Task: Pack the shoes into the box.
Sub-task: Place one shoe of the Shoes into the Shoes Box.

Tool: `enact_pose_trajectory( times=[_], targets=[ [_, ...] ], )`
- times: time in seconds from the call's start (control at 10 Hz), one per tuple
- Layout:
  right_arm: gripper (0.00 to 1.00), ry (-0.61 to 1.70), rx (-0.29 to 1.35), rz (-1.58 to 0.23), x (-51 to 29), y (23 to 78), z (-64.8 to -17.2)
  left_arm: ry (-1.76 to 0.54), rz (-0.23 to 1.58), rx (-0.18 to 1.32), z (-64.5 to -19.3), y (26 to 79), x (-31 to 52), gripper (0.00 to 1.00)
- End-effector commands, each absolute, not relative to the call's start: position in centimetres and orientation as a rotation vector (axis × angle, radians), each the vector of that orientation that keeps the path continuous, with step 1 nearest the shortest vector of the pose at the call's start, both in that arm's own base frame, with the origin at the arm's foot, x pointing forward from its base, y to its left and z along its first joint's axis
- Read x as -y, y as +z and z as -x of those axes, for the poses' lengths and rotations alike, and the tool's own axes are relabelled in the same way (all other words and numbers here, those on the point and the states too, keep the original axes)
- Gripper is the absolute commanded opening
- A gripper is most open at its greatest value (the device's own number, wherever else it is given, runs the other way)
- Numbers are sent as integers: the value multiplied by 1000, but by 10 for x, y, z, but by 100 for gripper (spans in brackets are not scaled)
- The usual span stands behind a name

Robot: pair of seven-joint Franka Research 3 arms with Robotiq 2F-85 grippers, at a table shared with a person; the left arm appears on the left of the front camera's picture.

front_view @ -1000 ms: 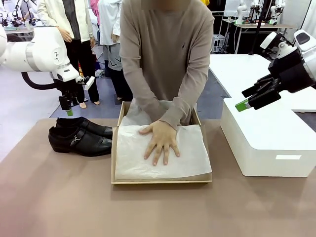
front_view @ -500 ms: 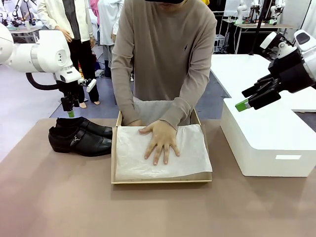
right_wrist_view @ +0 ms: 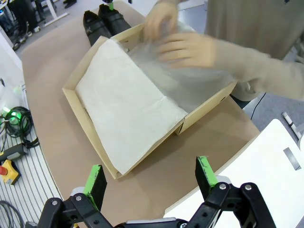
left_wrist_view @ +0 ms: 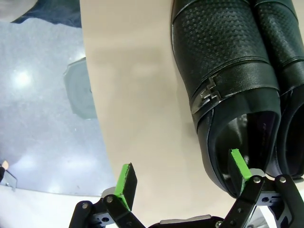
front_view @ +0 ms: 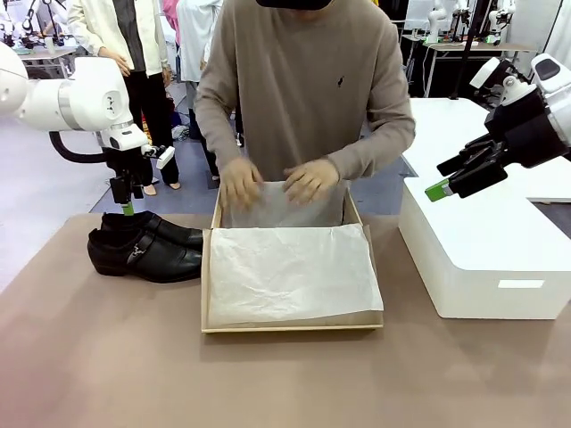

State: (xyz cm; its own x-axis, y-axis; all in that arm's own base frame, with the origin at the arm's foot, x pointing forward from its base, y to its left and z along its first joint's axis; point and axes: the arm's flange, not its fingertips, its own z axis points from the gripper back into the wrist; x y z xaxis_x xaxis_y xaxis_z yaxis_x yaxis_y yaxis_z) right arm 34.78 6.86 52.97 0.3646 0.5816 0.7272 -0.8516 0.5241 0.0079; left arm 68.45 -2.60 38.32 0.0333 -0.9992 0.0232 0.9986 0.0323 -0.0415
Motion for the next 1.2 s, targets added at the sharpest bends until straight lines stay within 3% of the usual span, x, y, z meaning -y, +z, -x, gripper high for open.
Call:
enact_pose_trajectory(
  times=[0.0,1.1],
  targets=[
    [100,978,753,-438,-68,529,-351,-1521,43,-25,-694,382,25,100],
    [100,978,753,-438,-68,529,-351,-1530,109,-86,-707,352,22,100]
  ],
)
